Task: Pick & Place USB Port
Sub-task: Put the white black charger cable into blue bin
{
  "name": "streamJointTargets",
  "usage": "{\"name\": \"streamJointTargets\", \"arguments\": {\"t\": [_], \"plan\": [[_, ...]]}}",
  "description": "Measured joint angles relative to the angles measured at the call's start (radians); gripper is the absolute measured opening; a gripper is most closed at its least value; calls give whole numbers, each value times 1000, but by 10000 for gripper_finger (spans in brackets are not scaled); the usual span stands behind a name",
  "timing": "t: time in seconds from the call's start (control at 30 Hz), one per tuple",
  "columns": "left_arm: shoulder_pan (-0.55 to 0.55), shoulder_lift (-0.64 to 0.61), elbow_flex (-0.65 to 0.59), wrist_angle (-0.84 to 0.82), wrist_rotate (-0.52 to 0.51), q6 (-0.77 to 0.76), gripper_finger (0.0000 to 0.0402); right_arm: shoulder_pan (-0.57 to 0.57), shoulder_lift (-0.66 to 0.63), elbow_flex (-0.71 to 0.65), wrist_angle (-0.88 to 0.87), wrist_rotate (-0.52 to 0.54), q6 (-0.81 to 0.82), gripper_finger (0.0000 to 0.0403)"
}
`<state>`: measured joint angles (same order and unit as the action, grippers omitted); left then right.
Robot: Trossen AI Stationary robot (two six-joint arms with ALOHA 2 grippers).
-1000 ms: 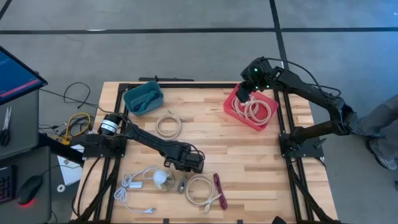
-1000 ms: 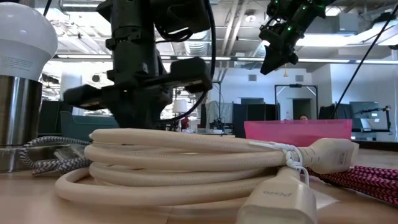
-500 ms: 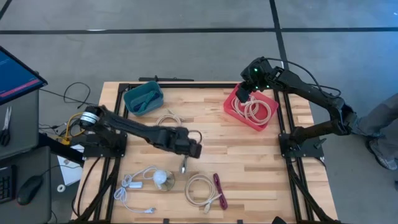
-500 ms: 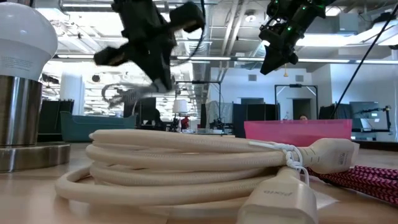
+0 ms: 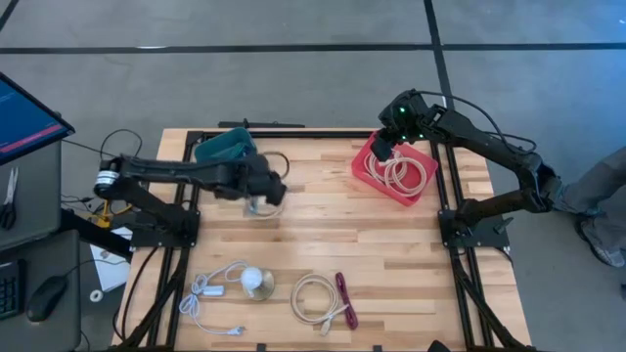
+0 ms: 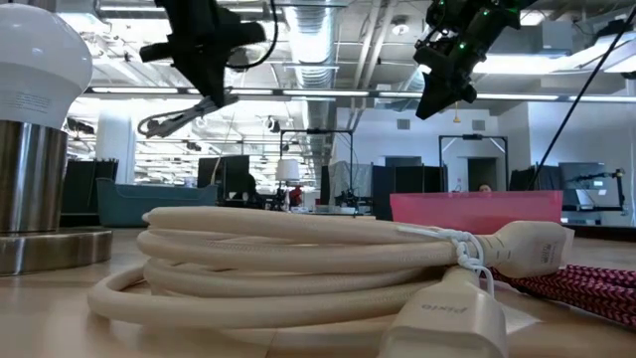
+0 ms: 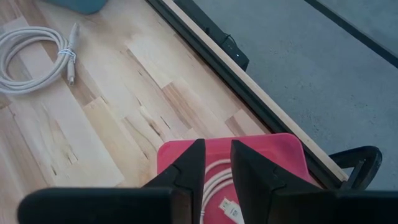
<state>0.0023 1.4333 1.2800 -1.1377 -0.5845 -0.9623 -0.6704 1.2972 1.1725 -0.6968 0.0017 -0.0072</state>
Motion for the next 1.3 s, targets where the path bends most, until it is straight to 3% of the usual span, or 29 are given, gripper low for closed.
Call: {"name": "streamJointTargets", "arguments": {"t": [0.3,0.5,0.77,1.0,1.3], "plan": [[270,-73,0,-21,-181,419,16,0,0,0,-2,0,49,69],[501,-96,-2,-4,-191,615,16,0,0,0,-3,0,71,69],[683,-174,-171,387,1,874,16,0,0,0,-6,3,69,69],[770,-184,-326,414,129,900,16,0,0,0,-2,7,68,69],[786,-184,-485,583,159,897,16,0,0,0,2,54,68,69]]}}
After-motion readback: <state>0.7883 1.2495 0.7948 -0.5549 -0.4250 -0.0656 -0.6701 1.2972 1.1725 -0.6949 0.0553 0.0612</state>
